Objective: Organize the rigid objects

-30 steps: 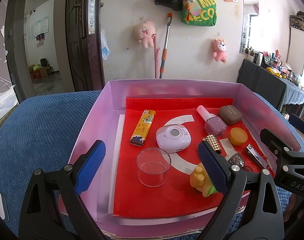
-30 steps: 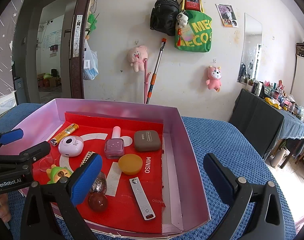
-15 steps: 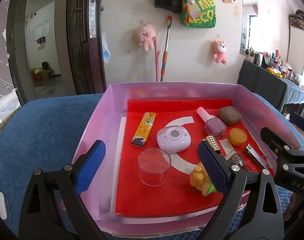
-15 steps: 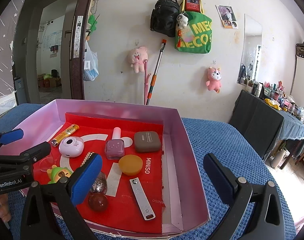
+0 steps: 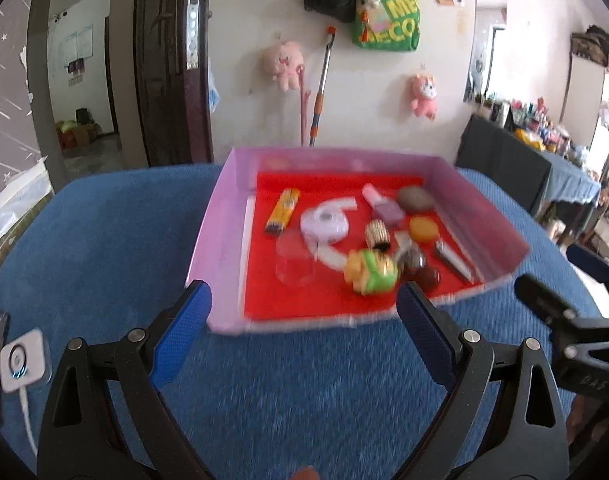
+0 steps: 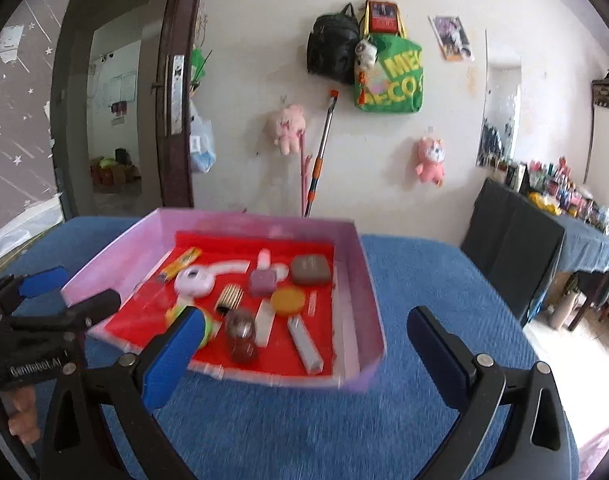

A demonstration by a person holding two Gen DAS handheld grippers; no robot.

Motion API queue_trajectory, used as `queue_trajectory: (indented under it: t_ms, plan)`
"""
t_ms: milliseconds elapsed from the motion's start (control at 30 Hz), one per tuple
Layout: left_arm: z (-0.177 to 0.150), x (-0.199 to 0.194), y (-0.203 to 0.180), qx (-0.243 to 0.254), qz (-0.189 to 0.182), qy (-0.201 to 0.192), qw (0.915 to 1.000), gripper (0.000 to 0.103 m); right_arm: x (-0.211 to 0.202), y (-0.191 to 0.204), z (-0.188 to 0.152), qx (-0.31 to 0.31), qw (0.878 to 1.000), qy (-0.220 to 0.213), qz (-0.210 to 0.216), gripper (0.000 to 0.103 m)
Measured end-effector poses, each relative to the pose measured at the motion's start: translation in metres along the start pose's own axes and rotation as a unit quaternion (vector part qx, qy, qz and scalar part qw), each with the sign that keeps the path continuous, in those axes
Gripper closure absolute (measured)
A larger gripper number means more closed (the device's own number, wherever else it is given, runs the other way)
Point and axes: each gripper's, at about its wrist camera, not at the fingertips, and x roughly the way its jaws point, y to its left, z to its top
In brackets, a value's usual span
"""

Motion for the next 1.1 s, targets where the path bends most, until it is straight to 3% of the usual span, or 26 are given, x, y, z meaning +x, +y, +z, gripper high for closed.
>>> queue_trajectory:
  t_ms: [267,467,767,1100]
  plan:
    - [-0.039,0.021,-0.007,0.004,0.015,0.1,0.9949,0.008,0.019,0.0,-0.05,0.028,0.988,0.149,0.016,0.0]
    - [-0.056,0.039,-0.008,-0.001,0.041,0.145,0.9886,0.008,0.038,-0.007,-0.068,0.03,0.979,0.2,-0.008,0.0]
    - [-0.059,0.041,-0.004,-0.022,0.056,0.146,0.9874,0.0,0.042,-0.008,-0.073,0.031,0.976,0.214,-0.008,0.0]
    - [-0.058,0.039,-0.004,-0.02,0.058,0.139,0.9884,0.0,0.043,-0.008,-0.074,0.033,0.977,0.212,-0.006,0.0]
